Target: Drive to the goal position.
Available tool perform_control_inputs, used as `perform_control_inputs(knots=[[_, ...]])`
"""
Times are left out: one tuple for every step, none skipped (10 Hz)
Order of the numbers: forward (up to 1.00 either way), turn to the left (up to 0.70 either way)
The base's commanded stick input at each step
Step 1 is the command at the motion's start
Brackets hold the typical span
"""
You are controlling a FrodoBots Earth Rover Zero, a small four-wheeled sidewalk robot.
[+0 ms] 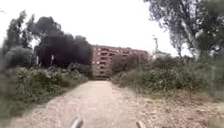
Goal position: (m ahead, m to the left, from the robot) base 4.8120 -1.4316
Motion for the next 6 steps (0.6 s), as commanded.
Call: perform_control_inputs(knots=[[0.85, -0.34], [0.85, -0.15], [0.85, 0.00], [0.85, 0.00], [0.85, 0.00], [0.85, 0.00]])
